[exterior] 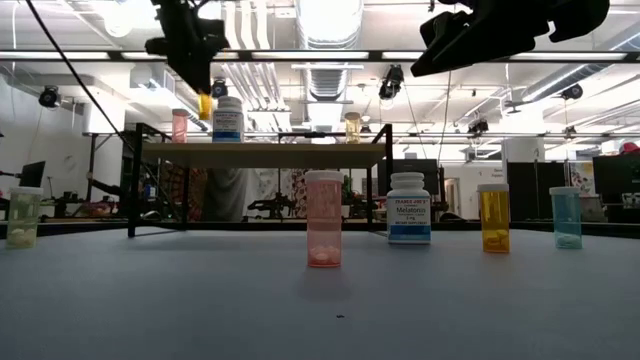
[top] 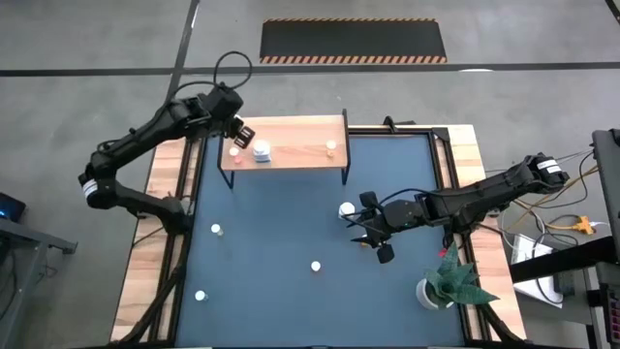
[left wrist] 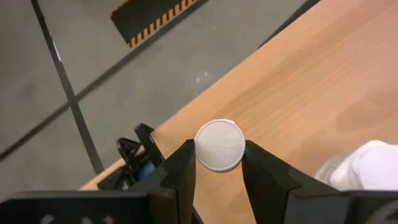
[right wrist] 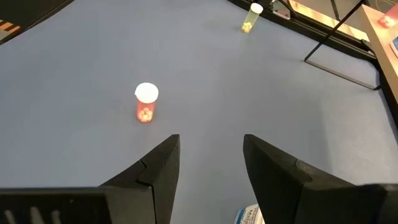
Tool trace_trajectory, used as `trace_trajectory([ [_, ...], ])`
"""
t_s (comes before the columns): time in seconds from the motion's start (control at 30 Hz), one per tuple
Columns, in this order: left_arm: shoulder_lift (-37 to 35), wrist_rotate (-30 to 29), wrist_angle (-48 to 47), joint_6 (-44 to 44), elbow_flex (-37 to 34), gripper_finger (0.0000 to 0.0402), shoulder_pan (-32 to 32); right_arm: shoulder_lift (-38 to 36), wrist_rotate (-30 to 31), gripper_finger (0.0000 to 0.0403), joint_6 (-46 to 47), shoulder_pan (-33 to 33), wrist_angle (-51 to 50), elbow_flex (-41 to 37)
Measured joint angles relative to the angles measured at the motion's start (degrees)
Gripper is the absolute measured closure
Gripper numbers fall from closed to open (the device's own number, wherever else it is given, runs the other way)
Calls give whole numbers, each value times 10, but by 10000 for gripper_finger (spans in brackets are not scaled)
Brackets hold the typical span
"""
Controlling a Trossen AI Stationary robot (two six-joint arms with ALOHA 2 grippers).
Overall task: Pick and place medicine bottles onto shelf by color
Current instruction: Put the left orange pill bottle on the shelf
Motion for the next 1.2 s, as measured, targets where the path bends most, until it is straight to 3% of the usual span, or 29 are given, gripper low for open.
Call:
trace_trajectory([
  [0.57, -1, -1, 44, -54, -105, 304, 1, 0, 0, 234, 5, 0, 0, 0],
  [1.2, -1, 18, 41, -58, -110, 294, 0, 0, 0, 234, 5, 0, 0, -2],
])
